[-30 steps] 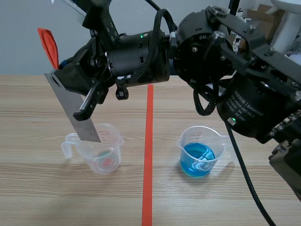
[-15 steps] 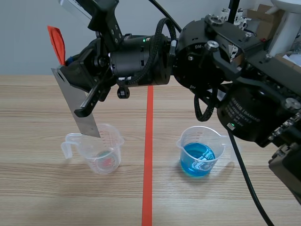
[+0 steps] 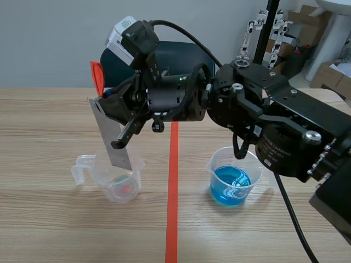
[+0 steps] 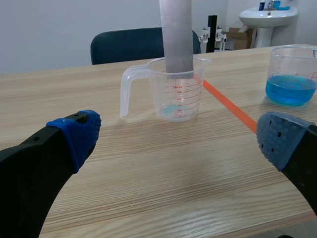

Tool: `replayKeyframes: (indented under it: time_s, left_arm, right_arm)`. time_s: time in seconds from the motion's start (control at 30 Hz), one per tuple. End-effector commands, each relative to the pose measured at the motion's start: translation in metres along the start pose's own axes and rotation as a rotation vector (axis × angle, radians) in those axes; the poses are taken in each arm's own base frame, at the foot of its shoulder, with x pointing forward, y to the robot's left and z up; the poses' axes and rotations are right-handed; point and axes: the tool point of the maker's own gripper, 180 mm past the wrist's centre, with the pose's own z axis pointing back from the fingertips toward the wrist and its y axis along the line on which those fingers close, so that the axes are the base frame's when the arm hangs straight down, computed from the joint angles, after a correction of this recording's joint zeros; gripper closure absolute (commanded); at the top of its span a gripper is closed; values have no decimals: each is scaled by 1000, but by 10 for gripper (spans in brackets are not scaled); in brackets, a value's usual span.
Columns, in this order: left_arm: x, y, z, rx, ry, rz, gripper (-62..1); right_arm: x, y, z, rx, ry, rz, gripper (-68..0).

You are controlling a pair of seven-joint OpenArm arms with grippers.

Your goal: Do the redox reaction experiment. put the plate into the left beaker

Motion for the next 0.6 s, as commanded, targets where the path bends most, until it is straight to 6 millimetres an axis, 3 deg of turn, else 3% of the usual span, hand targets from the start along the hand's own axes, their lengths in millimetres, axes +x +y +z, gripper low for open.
replayKeyframes:
  time_s: [0.0,0.57]
  left_arm:
    - [5,3,3,-2,-14,-6,-623]
    - [5,2,3,-10,-13,-6,-623]
  right_arm:
    - [19,-4,-4,-4,-55,16,-5]
    - [-11,-7,-18,-19,-25,-28,-5]
